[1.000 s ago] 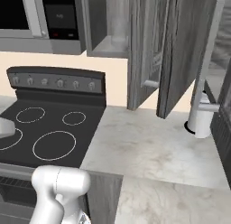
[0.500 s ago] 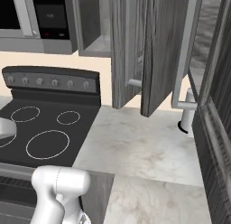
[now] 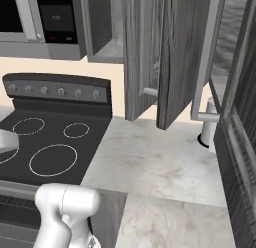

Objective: There is a bowl on the dining counter. Grab a lemon wedge from the fridge and place it in the bowl. Then get the liquor bottle and glass cup from the cabinet and place them next to the bowl.

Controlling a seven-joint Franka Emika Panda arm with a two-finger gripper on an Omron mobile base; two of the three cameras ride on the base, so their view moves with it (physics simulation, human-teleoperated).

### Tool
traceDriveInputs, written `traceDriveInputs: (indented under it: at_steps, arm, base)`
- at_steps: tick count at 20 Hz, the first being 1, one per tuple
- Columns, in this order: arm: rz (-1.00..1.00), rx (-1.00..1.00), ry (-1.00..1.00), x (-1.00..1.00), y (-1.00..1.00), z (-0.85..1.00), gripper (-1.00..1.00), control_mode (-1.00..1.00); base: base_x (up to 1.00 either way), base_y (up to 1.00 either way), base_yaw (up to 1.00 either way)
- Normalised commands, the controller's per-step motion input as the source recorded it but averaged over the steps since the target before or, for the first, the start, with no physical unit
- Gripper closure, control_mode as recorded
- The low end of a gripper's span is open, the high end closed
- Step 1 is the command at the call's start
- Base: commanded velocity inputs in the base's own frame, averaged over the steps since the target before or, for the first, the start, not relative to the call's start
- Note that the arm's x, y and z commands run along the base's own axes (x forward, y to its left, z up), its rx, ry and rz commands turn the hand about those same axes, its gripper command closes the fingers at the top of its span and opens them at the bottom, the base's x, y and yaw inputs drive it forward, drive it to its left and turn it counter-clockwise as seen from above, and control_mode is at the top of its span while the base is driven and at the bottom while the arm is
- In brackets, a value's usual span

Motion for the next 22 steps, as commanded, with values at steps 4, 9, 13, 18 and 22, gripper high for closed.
traceDriveInputs:
  at_steps: [4,9,13,18,22]
  arm:
    - [0.01,-0.09,-0.1,0.03,-0.31,0.37,-1.0,-1.0]
    - [0.0,-0.15,-0.1,0.0,-0.38,0.73,-1.0,-1.0]
    - [0.01,-0.18,-0.09,-0.01,-0.32,0.73,-1.0,-1.0]
    - [0.13,-0.25,-0.06,-0.11,-0.5,0.58,-1.0,-1.0]
    - [0.34,-0.27,0.0,0.1,-0.61,0.17,-1.0,-1.0]
  base:
    - [0.0,0.0,0.0]
    - [0.0,0.0,0.0]
    - [0.0,0.0,0.0]
    - [0.0,0.0,0.0]
    - [0.0,0.0,0.0]
